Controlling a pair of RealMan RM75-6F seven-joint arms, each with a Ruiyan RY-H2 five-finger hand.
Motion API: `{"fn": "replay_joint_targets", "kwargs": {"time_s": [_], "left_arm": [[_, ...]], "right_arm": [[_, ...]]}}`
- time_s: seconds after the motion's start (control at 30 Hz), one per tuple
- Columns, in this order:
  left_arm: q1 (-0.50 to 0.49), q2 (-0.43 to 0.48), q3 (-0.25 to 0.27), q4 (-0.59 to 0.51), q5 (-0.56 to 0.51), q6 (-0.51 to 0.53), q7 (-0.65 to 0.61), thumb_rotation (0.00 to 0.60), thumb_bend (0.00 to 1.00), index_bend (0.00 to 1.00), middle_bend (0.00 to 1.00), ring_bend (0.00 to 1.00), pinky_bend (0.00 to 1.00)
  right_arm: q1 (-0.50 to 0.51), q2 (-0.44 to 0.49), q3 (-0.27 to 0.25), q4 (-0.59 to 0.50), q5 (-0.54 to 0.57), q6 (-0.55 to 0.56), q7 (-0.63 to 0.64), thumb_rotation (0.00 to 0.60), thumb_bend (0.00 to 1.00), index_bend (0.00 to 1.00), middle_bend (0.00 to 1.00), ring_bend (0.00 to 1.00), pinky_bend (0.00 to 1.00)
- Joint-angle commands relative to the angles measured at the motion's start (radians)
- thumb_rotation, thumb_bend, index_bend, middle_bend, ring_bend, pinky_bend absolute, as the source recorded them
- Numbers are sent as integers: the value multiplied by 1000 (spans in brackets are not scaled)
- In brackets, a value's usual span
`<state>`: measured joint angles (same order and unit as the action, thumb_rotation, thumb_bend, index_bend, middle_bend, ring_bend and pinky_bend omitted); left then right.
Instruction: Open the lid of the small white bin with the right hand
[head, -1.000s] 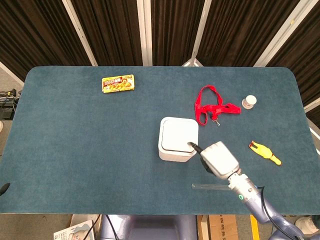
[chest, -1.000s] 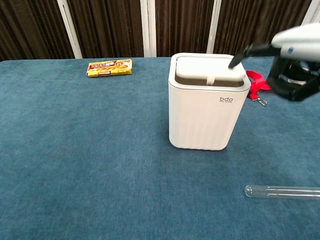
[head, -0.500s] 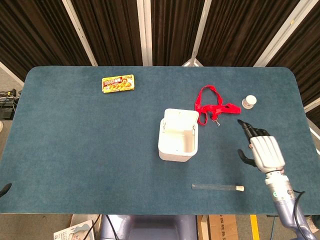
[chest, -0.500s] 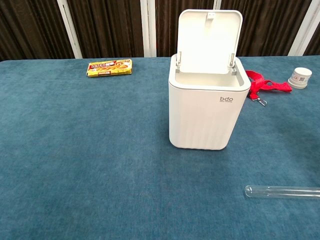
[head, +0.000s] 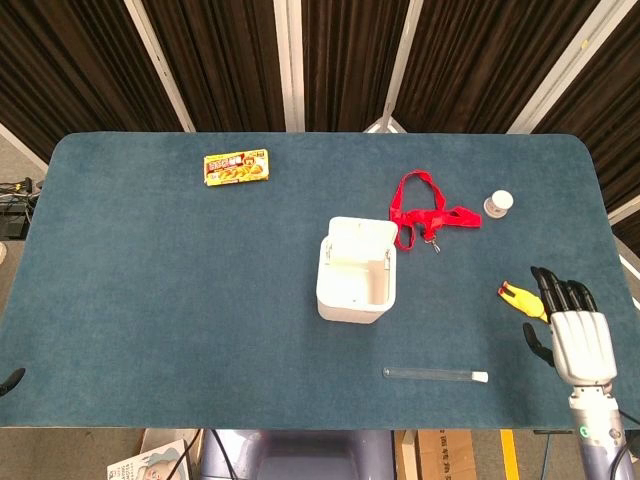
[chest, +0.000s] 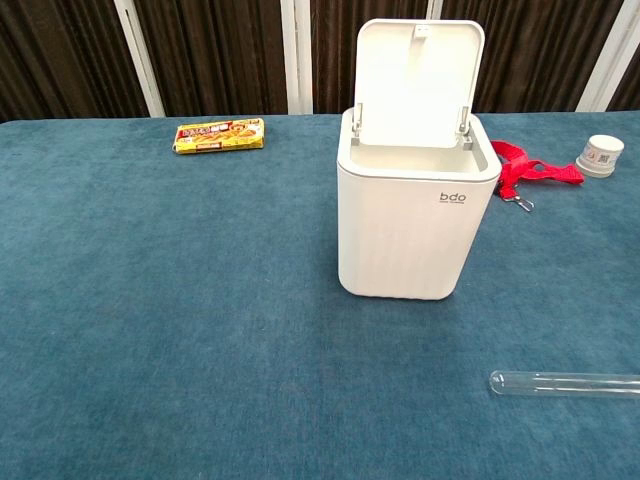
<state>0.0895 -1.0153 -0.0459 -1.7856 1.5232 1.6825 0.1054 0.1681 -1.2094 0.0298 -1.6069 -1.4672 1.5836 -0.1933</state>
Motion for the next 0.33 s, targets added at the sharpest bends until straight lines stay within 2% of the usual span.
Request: {"fn": "replay_joint_targets", "kwargs": {"time_s": [0.03,0.33], "left_arm": [[-2,0,1,0,2,-3,3,600,46,75,0,0,0],[-10,2,6,3,5,-21,12,600,46,75,0,0,0]], "right_arm": [[-23,-25,-21,41,-33,19,22,600,353,88,156,213,172],[-41,-38,-27,70,-74,35,31,600,353,88,157,207,170]]}}
